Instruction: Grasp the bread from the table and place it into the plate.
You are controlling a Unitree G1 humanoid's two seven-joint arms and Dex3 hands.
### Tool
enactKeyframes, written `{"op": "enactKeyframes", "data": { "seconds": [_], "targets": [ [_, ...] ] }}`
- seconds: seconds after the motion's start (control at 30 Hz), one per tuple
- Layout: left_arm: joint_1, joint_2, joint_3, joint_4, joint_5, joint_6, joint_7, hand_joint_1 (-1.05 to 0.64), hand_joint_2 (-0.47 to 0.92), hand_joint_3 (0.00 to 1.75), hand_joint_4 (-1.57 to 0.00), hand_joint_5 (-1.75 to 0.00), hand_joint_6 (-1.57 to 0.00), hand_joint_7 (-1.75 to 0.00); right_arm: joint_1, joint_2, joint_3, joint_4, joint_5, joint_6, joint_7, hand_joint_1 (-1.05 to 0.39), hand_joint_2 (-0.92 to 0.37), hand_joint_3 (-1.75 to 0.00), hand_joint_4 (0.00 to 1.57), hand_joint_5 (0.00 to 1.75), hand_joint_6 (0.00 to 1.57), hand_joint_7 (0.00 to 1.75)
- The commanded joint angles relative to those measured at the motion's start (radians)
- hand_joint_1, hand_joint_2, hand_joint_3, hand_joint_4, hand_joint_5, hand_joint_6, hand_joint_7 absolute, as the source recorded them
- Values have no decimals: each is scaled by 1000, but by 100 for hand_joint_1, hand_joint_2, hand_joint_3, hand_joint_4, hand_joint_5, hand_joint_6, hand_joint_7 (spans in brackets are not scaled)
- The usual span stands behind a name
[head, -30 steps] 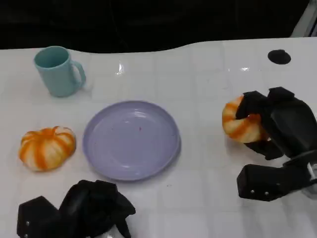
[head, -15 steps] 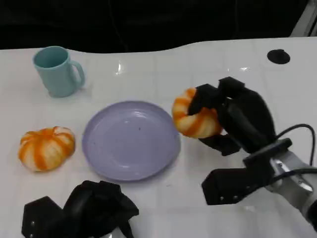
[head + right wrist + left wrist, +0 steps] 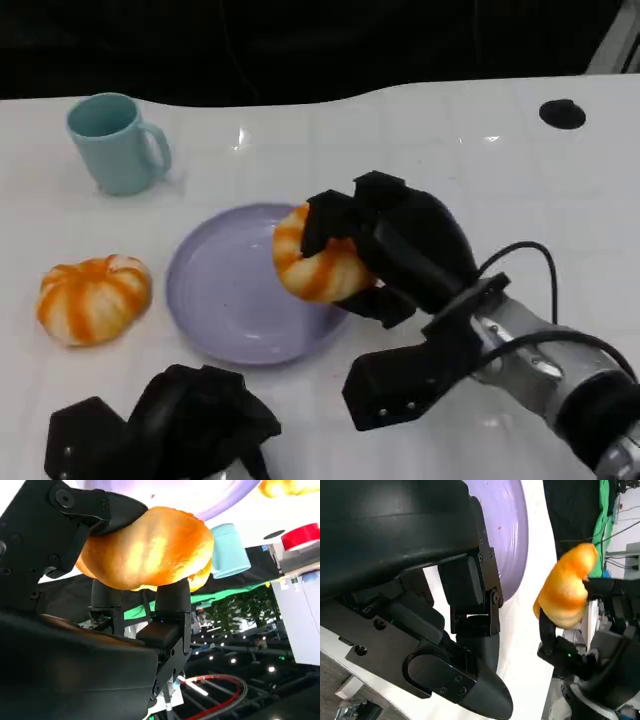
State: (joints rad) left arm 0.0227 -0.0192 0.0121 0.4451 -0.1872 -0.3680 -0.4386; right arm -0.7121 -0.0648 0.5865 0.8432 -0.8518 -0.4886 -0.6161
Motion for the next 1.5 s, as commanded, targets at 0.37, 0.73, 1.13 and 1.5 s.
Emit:
{"op": "enactKeyframes", "data": {
  "seconds": [0.37,0.73,1.13,1.5],
  "targets": [
    [14,7,1,-18,7,-4,11,-105,81,1,-148,-99,-157,-49,-98,113,50,169,-7,2,-95,-18,-28,-121,95,175,72,174],
    [19,11,2,-28,6,-1,8,-105,81,1,-148,-99,-157,-49,-83,102,60,95,21,120,203,-40,-91,-13,39,45,63,2],
    [9,13,9,-11,-6,0,-3,-105,81,1,-146,-98,-156,-48,-6,63,51,-101,36,186,346,-69,-92,-30,6,29,25,0],
    [14,19,8,-16,6,-9,5,-105,82,1,-147,-98,-156,-47,113,-16,12,-305,87,144,380,-65,-92,-26,18,40,33,4]
  ]
}}
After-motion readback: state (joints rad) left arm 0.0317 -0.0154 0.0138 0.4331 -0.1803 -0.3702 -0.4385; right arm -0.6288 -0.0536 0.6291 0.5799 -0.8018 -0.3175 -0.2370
